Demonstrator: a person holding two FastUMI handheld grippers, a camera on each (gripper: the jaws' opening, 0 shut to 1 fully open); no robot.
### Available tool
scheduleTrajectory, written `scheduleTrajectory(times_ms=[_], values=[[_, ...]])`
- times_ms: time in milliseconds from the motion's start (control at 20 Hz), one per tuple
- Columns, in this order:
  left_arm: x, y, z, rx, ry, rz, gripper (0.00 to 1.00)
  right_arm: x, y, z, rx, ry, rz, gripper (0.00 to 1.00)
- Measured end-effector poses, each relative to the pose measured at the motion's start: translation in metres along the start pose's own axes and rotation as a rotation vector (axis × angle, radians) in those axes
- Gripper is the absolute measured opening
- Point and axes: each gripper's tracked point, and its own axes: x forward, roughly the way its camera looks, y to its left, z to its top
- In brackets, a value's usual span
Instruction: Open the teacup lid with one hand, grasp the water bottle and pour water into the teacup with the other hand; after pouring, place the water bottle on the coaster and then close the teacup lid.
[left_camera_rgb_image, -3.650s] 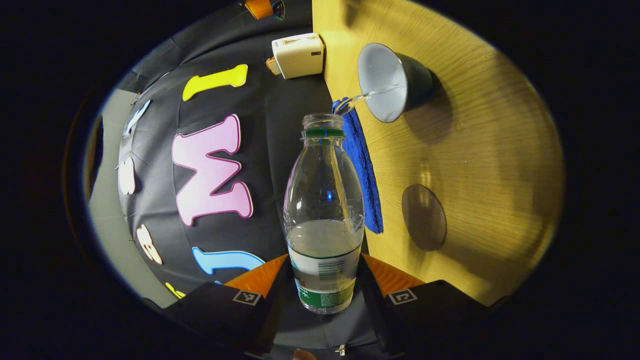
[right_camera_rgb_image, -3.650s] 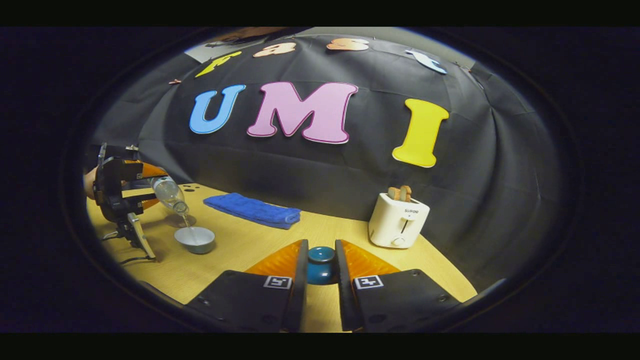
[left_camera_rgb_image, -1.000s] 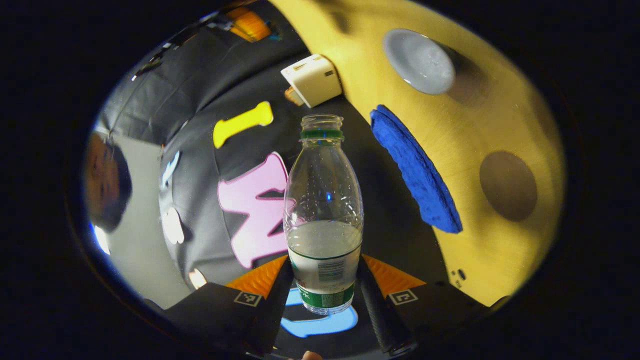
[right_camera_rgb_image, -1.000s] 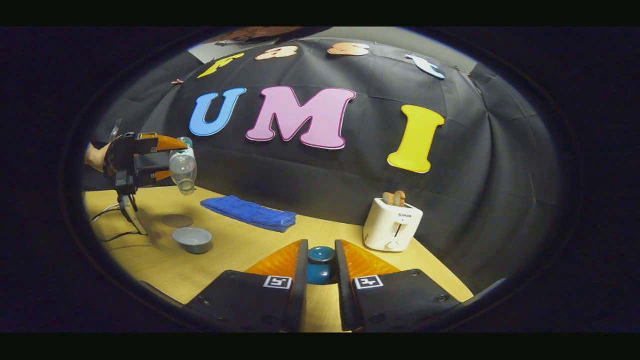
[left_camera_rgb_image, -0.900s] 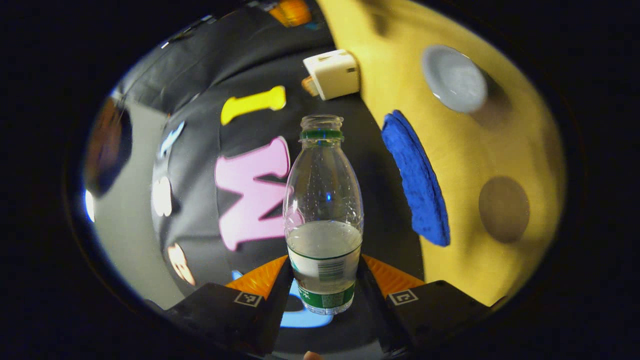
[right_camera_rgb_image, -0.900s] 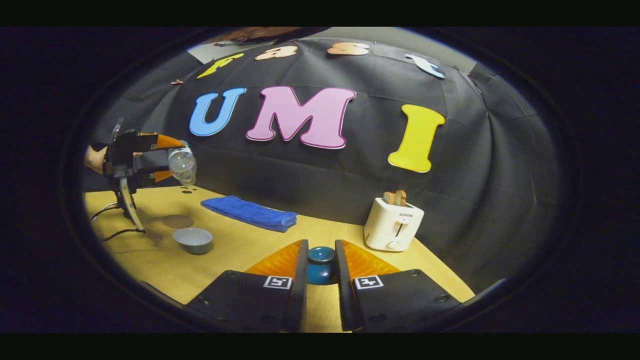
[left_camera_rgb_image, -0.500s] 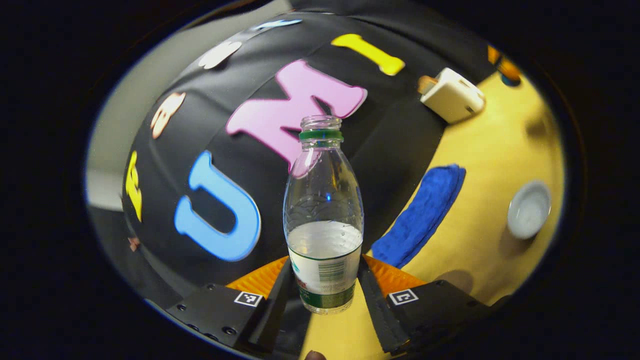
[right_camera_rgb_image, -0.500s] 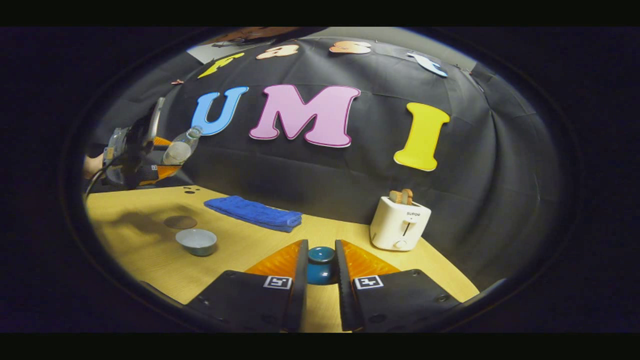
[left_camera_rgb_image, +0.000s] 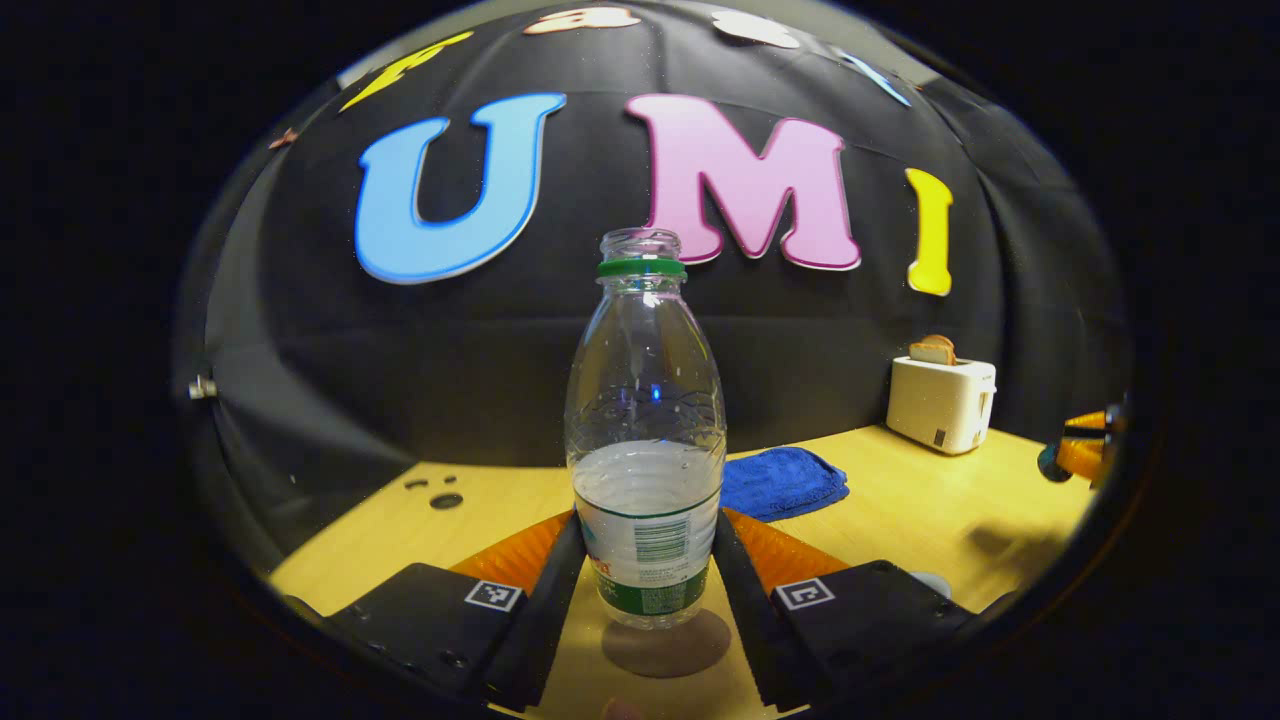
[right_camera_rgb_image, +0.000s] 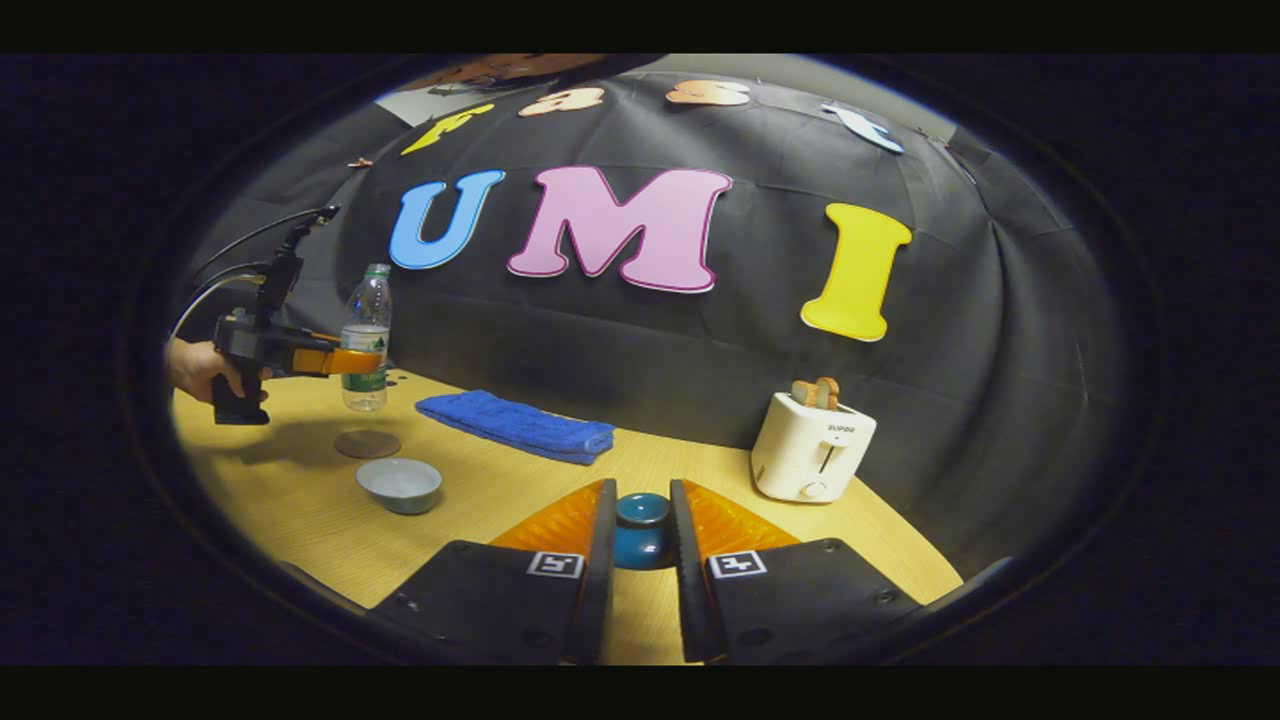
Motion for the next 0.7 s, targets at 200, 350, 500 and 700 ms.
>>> scheduleTrajectory(times_ms=[200,350,500,700], values=[[0.002,-0.001,-0.028,-0.088,0.070,-0.016,0.77,0.003,0.003,-0.001,-0.001,0.003,0.009,0.35],[0.006,0.004,-0.041,-0.120,0.096,0.003,0.77,0.003,0.004,0.000,-0.001,0.002,0.012,0.35],[0.007,0.008,-0.044,-0.137,0.093,0.008,0.78,0.003,0.005,0.001,0.000,0.001,0.014,0.31],[0.007,0.005,-0.046,-0.099,0.093,-0.010,0.81,0.003,0.011,0.000,0.005,0.005,0.022,0.31]])
